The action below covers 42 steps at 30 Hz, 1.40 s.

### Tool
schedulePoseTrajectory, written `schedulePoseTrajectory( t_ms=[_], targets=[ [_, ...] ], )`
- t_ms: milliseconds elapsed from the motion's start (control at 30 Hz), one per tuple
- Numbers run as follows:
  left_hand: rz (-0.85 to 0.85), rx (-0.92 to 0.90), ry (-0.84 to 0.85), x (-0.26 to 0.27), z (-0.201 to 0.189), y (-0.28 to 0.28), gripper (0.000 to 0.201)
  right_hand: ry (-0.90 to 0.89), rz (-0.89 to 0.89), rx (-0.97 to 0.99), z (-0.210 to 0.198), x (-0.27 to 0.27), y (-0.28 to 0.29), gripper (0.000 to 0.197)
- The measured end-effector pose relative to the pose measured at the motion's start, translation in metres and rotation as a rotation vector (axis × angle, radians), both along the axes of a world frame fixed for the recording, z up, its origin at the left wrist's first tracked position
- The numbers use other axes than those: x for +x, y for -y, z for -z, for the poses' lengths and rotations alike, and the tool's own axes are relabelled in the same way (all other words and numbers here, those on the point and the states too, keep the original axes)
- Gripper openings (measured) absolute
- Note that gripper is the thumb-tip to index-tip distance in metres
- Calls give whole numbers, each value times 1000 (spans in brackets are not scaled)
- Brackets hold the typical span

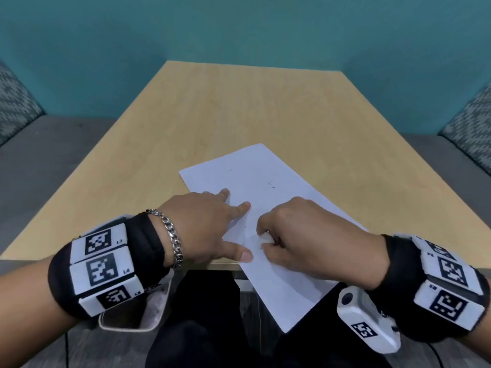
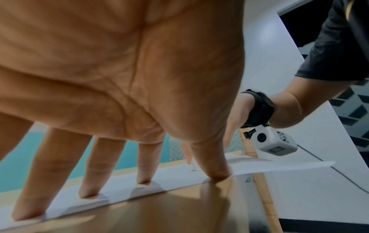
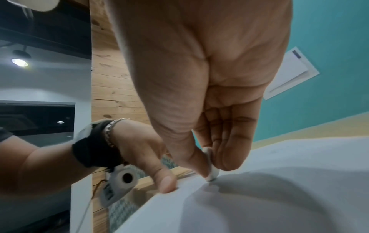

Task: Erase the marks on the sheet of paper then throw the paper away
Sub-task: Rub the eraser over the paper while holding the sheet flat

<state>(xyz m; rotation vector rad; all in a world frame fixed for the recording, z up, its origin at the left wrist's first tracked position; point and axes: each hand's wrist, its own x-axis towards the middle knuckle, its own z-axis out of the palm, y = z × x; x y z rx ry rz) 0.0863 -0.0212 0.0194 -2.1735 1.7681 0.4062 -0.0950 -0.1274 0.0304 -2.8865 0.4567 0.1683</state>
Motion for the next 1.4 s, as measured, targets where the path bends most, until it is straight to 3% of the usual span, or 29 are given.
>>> schedulePoseTrajectory(
  t_ms=[500, 633, 767, 900, 1033, 1200, 1400],
  targets=[
    [-4, 11, 25, 2, 1, 2, 113, -48, 52, -120, -8, 9, 7, 19],
    [-8, 5, 15, 2, 1, 2, 114, -66, -47, -117, -6, 15, -5, 20],
    [-21, -2, 12, 3, 1, 2, 123, -63, -21, -105, -8, 18, 11, 20],
    [-39, -16, 1, 3, 2, 0, 130, -30, -165, -62, -5, 23, 4, 22],
    [-37, -30, -11, 4, 3, 0, 132, 10, -73, -48, -5, 26, 20, 24],
    [-31, -25, -11, 6, 5, 0, 133, 30, -135, 9, -10, 17, 18, 16],
    [22, 33, -34, 9, -2, 4, 126, 79, 28, 43, -13, -14, 39, 12]
  ],
)
